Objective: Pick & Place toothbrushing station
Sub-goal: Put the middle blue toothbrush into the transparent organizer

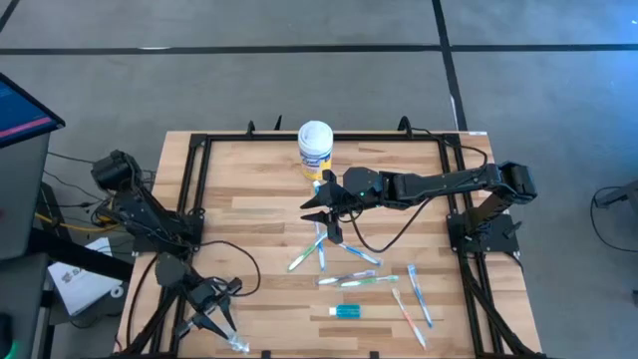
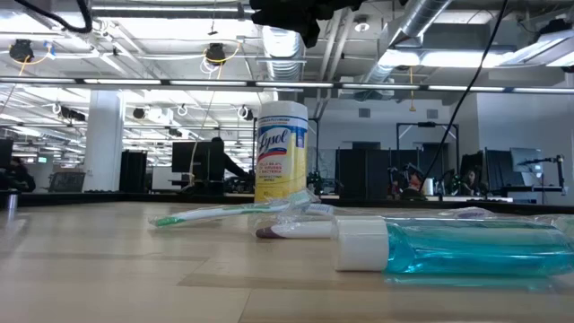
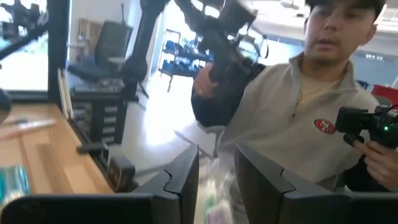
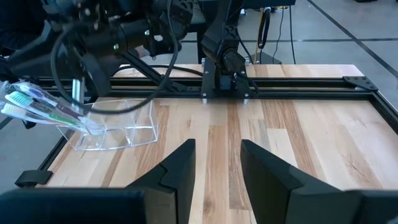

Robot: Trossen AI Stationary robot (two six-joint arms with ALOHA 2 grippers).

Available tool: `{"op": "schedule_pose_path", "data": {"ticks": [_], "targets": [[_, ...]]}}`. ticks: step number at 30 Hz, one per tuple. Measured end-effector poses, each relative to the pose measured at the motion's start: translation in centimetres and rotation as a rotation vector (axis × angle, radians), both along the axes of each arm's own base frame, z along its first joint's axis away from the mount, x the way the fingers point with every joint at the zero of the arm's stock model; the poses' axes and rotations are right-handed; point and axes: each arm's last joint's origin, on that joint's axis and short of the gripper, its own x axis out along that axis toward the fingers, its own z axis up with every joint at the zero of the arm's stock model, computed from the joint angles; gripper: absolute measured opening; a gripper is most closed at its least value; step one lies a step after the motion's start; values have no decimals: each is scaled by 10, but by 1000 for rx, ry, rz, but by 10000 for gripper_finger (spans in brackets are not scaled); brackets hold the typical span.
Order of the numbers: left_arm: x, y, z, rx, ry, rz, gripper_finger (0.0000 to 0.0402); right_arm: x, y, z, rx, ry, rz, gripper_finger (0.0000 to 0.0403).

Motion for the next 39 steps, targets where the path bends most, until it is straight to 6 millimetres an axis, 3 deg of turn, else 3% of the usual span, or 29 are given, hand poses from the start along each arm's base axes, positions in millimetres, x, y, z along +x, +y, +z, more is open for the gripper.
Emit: {"op": "schedule_pose_path", "data": {"ticks": [12,21,29,39], "targets": [[16,20,10,29,-75,249,97,-16,2,-27,64,339,-36,118],[41,46,10,19,-62,416,97,-35,22,-44,129,605,-64,118],[56,67,10,16,-57,534,97,-43,39,-55,131,664,-110,118],[62,75,10,18,-57,578,98,-52,39,-77,109,700,-234,118]]}}
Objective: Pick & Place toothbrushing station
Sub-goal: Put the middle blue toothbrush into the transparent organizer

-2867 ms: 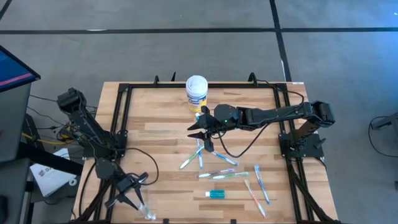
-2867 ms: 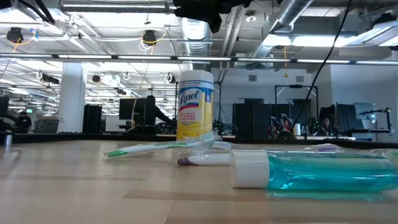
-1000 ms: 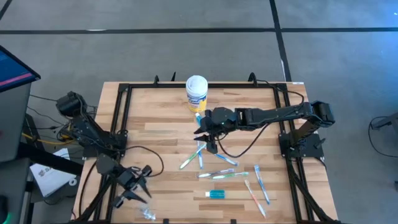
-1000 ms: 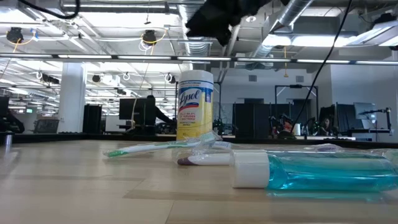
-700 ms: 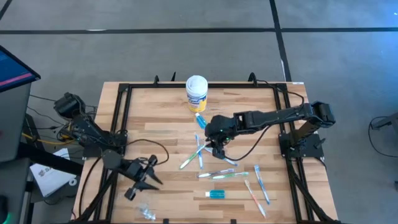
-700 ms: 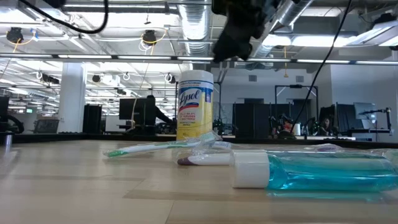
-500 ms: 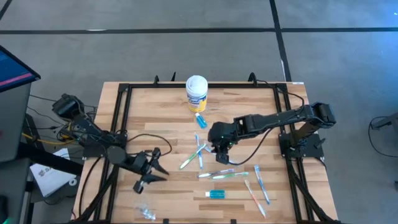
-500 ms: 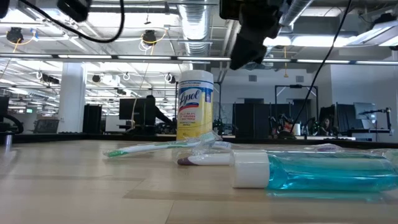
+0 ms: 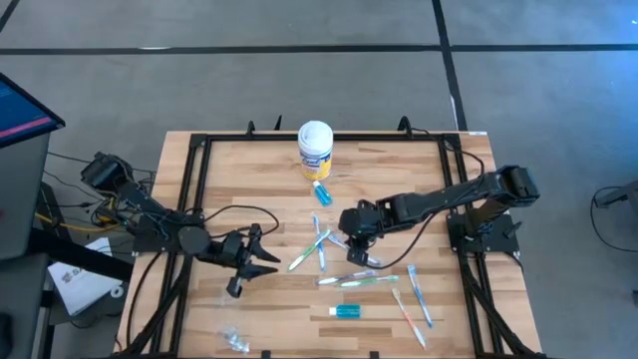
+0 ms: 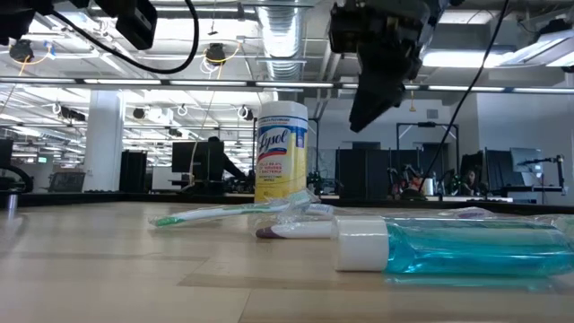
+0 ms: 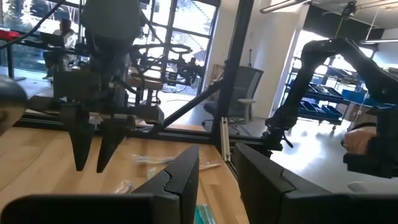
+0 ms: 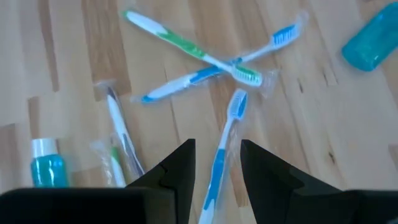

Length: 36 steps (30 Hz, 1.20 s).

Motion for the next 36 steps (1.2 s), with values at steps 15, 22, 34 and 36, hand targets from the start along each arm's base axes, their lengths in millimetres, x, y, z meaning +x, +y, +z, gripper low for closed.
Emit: {"op": "schedule_pose_path", "data": {"ticks": [15,22,34,36], "targets": [[0,0,0,3,1,0,97,-6,-3,-35,-21,-86,-58,118],[0,0,0,4,2,0,97,-7,-3,-52,-7,-89,-81,118],[0,0,-2,9,8,-1,97,5,-2,-87,2,-47,-93,118],[0,0,-2,9,8,-1,97,4,-3,-90,1,-35,-97,118]]}}
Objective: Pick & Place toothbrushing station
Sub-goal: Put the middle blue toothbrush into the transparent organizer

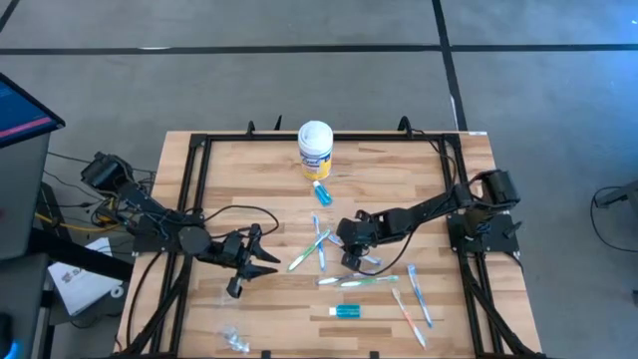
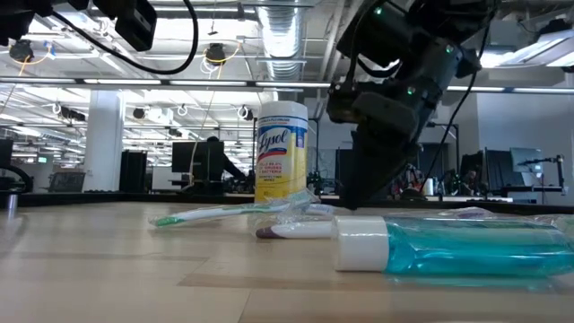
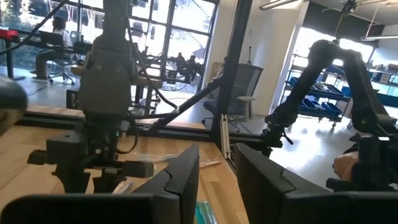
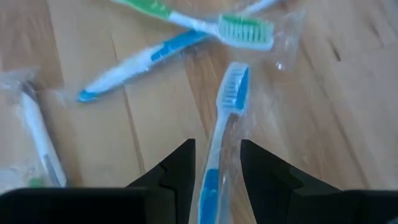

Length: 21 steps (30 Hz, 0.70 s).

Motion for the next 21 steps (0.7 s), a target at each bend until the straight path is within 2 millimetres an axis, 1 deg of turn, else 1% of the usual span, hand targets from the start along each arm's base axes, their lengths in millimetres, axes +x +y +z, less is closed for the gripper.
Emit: {"op": "schedule_pose_path", "data": {"ticks": [3,5,15,18,21], "targets": [[0,0,0,0,0,0,97,2,-1,-3,1,-5,-4,118],[0,0,0,0,0,0,97,0,-1,-5,-2,15,-5,118],[0,0,0,0,0,0,97,2,-5,-3,0,4,-16,118],[0,0,0,0,0,0,97,3,-5,-8,-4,15,-17,118],[0,0,0,0,0,0,97,3,-5,-8,-3,10,-17,118]]}}
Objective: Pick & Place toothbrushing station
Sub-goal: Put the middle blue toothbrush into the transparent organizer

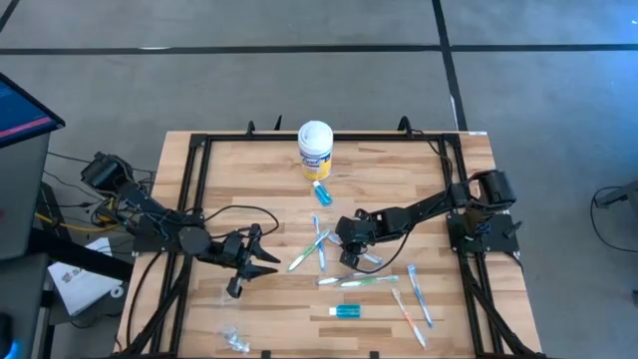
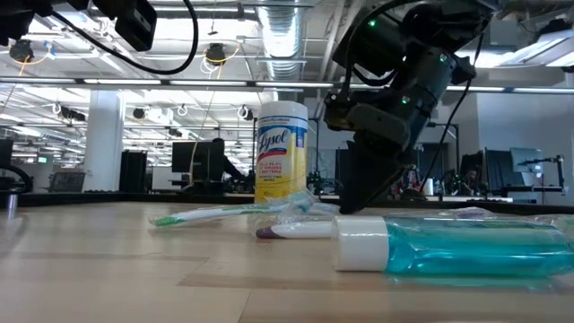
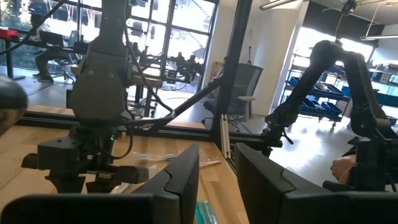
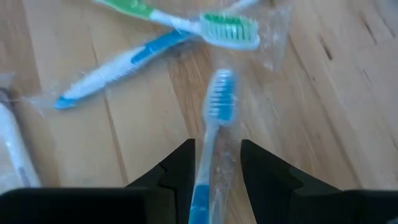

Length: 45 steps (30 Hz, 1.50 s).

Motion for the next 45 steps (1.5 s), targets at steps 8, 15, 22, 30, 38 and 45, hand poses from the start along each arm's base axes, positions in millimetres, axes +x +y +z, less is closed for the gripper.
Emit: {"op": "schedule_pose_path", "data": {"ticks": [8,15,22,30,38,45], "targets": [[0,0,0,0,0,0,98,0,0,-4,-4,18,-1,43],[0,0,0,0,0,0,98,1,0,-4,8,13,-12,4],[0,0,0,0,0,0,98,13,4,14,8,-40,35,0],[0,0,0,0,0,0,97,31,12,40,-23,-110,132,0],[0,0,0,0,0,0,98,53,18,80,-80,-291,225,0],[0,1,0,2,1,21,98,66,26,111,-132,-402,298,0]]}}
